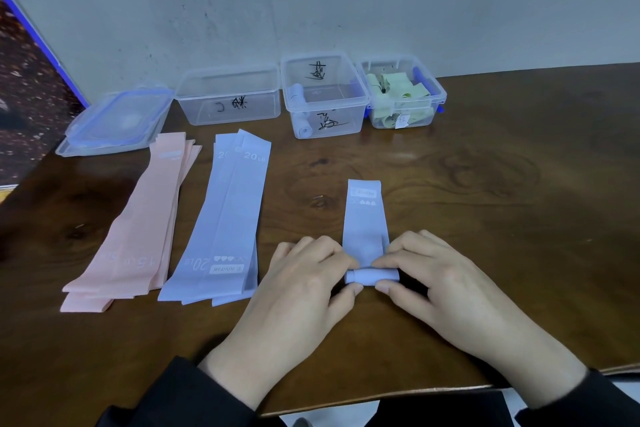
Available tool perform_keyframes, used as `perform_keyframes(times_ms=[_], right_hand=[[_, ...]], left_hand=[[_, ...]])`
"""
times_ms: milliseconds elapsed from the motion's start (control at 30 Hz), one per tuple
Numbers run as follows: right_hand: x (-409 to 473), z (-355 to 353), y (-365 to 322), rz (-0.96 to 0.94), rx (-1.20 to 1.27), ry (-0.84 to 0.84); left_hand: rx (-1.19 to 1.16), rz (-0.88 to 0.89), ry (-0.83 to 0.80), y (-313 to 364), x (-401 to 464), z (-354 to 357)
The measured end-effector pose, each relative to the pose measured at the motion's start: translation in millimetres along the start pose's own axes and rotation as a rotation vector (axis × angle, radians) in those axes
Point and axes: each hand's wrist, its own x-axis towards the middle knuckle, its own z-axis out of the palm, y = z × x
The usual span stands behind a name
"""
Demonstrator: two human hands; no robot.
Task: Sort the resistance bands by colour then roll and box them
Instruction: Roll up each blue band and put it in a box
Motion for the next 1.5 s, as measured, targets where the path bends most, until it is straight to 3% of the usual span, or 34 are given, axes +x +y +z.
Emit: perform_keyframes(times_ms=[1500], right_hand=[[0.1, 1.2, -0.3, 0.017, -0.009, -0.005]], left_hand=[[-0.012, -0.039, -0.003, -0.1, -0.4, 0.4]])
